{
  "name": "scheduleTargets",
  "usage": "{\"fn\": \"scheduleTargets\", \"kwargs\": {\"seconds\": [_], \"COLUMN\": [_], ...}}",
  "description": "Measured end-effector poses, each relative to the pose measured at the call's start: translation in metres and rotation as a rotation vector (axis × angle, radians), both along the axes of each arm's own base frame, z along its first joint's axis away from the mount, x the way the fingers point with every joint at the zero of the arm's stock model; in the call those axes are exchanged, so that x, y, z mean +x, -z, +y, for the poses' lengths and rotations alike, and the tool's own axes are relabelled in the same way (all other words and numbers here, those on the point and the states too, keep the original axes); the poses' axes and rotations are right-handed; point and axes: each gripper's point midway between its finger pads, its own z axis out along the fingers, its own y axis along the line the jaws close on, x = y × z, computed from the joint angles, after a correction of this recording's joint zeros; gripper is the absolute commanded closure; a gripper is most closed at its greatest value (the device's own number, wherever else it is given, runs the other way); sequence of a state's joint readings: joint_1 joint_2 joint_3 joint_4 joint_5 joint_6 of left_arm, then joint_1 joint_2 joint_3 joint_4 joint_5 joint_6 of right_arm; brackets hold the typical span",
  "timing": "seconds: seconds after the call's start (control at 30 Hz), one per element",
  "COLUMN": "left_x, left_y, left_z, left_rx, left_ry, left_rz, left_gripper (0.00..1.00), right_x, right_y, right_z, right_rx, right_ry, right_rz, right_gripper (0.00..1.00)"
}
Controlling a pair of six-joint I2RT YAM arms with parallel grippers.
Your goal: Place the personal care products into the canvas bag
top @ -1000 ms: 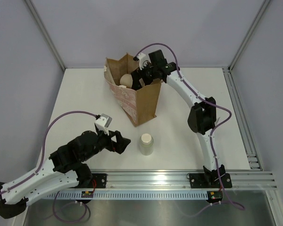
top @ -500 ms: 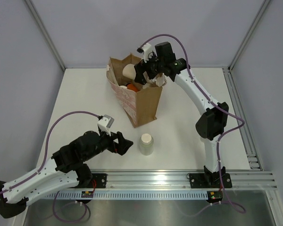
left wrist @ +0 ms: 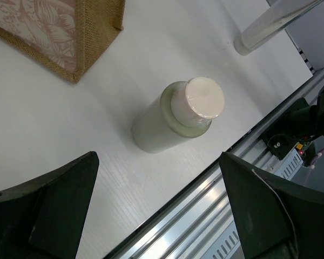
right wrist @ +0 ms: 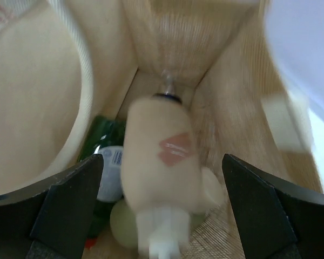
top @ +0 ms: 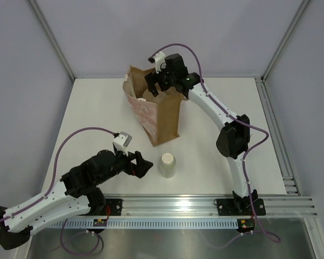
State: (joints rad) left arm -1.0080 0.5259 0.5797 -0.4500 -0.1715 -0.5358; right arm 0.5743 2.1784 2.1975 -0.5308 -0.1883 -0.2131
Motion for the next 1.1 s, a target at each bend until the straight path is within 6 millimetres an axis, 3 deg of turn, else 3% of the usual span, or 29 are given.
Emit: {"fn": "scheduleTargets", "kwargs": {"seconds": [0.27,0.4,0.57,0.7,0.87,0.97,1.1], "left_x": [-0.001,-0.001,-0.002,-0.002,-0.004,-0.009,-0.011], "left_y": [0.000,0.000,0.000,0.002,0.028,0.041,0.050], "left_z": [0.001,0.003,-0.001,-0.018,-0.036,-0.043,-0.053], "left_rx": [0.000,-0.002,-0.007,-0.036,-0.001,0.020,0.045], "left_ry": [0.001,0.005,0.027,0.071,0.097,0.101,0.077], "left_rz": [-0.004,-0.015,-0.021,-0.013,0.064,0.095,0.090], "left_gripper": [0.01,0.01,0.01,0.01,0.01,0.01,0.01], "right_x": [-0.007,-0.008,-0.041,-0.086,-0.160,-0.198,-0.217], "right_y": [-0.022,-0.025,-0.049,-0.099,-0.144,-0.150,-0.133], "right_z": [0.044,0.041,0.026,-0.027,-0.101,-0.146,-0.202], "right_rx": [0.112,0.105,0.155,0.209,0.215,0.194,0.163], "right_ry": [0.028,-0.004,-0.244,-0.364,-0.380,-0.335,-0.200], "right_rz": [-0.045,-0.045,0.027,-0.001,-0.104,-0.146,-0.141], "right_gripper": [0.01,0.00,0.01,0.00,0.00,0.00,0.00]}}
